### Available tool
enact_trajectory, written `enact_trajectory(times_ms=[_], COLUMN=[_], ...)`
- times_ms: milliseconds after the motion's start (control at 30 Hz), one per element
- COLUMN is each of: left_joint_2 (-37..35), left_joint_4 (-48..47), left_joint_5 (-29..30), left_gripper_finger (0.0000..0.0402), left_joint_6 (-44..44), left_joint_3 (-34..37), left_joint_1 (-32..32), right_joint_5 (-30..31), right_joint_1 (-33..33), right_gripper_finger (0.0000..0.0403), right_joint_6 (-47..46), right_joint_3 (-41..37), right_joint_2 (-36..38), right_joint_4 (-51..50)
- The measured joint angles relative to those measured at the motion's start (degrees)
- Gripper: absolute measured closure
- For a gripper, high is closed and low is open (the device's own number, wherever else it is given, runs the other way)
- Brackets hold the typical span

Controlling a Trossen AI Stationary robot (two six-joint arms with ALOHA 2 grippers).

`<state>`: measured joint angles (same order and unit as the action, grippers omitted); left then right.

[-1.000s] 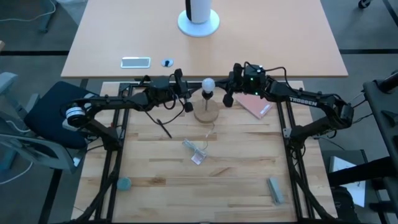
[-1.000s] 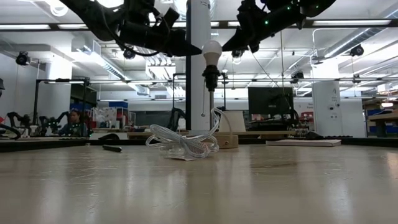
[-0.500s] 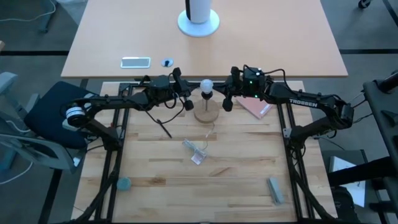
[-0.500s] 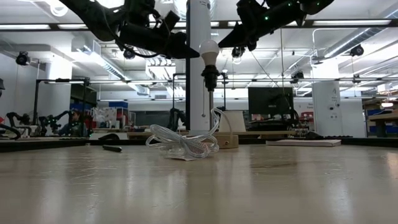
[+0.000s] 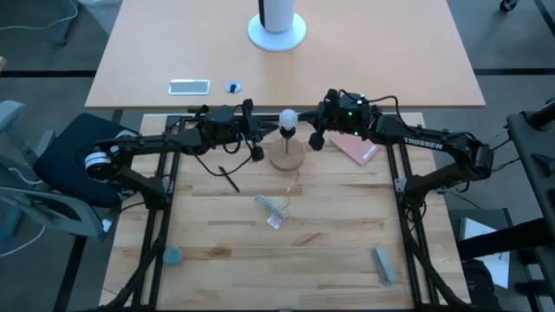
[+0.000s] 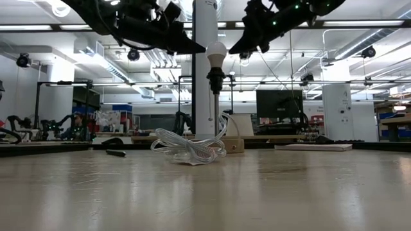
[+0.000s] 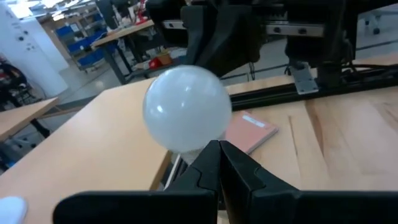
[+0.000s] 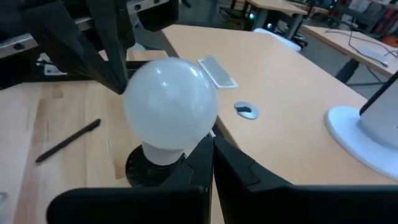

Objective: Screw lightbulb
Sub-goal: Insert the lightbulb into the la

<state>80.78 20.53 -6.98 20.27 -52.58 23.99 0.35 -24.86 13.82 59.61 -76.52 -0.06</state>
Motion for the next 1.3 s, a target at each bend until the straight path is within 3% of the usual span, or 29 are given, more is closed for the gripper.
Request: enact_trajectory(times_ms=[700,1300], left_joint_2=[0.0,-1.8], left_joint_4=[1.3,-2.2], left_joint_5=[4.3,3.7], left_gripper_finger=[0.0401,0.0401], left_joint_6=[1.5,-0.3], left_joint_3=[0.0,0.0], left_joint_1=[0.6,0.4], right_joint_5=[-2.4,-1.9], right_joint_1=[1.8,2.6], right_gripper_finger=[0.0396,0.0396], right_joint_6=[-1.3,-1.6], right_joint_3=[0.0,0.0], right_joint_2=[-1.9,0.4], right_joint_4=[0.4,-2.9])
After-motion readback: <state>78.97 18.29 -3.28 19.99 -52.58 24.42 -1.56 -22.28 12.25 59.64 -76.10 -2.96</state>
